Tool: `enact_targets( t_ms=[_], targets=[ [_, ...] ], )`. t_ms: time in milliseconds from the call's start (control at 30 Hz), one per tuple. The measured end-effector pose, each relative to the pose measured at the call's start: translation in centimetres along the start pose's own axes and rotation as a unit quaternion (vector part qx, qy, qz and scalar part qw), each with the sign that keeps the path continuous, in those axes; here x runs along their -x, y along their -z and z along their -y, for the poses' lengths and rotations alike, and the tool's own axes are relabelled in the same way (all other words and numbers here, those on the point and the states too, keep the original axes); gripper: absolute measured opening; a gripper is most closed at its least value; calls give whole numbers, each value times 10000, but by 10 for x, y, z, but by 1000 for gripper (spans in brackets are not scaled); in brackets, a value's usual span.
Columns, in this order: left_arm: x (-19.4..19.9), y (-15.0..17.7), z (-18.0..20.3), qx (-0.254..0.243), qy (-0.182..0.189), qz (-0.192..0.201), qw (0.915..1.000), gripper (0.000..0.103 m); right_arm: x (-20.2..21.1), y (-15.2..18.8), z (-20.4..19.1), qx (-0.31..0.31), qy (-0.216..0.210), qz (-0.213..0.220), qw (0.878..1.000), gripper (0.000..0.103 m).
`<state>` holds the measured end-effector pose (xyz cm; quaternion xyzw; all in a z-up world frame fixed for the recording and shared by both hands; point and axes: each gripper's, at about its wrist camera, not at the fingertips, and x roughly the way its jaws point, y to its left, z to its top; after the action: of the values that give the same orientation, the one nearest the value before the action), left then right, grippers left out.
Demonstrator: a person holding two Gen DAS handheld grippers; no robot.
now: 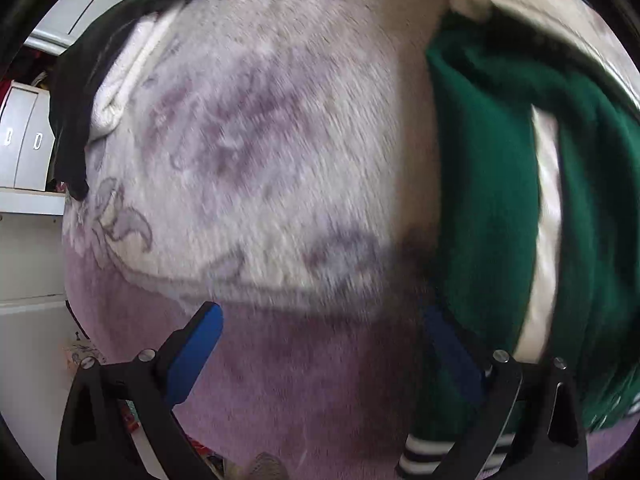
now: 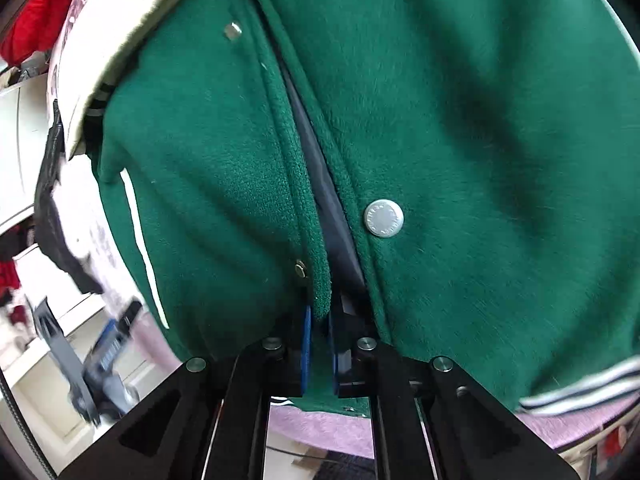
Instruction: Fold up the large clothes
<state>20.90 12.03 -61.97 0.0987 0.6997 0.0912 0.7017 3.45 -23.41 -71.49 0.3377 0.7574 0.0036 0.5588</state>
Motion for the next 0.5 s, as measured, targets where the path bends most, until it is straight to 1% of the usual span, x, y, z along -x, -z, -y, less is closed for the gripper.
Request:
enact_targets(
  t_ms=[100, 167, 200, 233, 267, 300, 367, 400, 433, 467, 500],
  targets=[
    [7, 22, 6, -218, 31, -64, 9997, 103, 32, 11, -10, 118, 303, 397, 9987, 6],
    [8, 33, 11, -334, -6, -75, 9994, 103, 40, 7, -8, 251, 583, 449, 9970, 7],
    [7, 37, 14, -401, -26, -113, 9991, 103, 35, 2, -5, 234, 672, 361, 9968, 8],
    [5, 40, 17, -455, -48, -154, 9988, 103, 23, -5, -4, 160, 700, 104, 9974, 12],
    [4, 42, 17, -478, -61, -173, 9987, 103, 7, -12, -12, 71, 639, -147, 9978, 16],
    [3, 44, 19, -499, -75, -183, 9986, 103, 3, -16, -4, -25, 545, -331, 9980, 20],
    [5, 46, 20, -503, -116, -151, 9986, 103, 2, -13, 3, 106, 285, -486, 9984, 38],
    [6, 47, 21, -486, -132, -136, 9986, 103, 2, -9, 5, 246, 233, -536, 9980, 50],
    [6, 49, 21, -459, -151, -156, 9987, 103, 0, -4, 7, 349, 192, -605, 9974, 55],
    [6, 50, 21, -431, -175, -169, 9988, 103, -4, 2, 9, 420, 249, -714, 9963, 54],
    [6, 50, 20, -409, -201, -172, 9988, 103, -6, 8, 13, 433, 452, -683, 9957, 19]
  ],
)
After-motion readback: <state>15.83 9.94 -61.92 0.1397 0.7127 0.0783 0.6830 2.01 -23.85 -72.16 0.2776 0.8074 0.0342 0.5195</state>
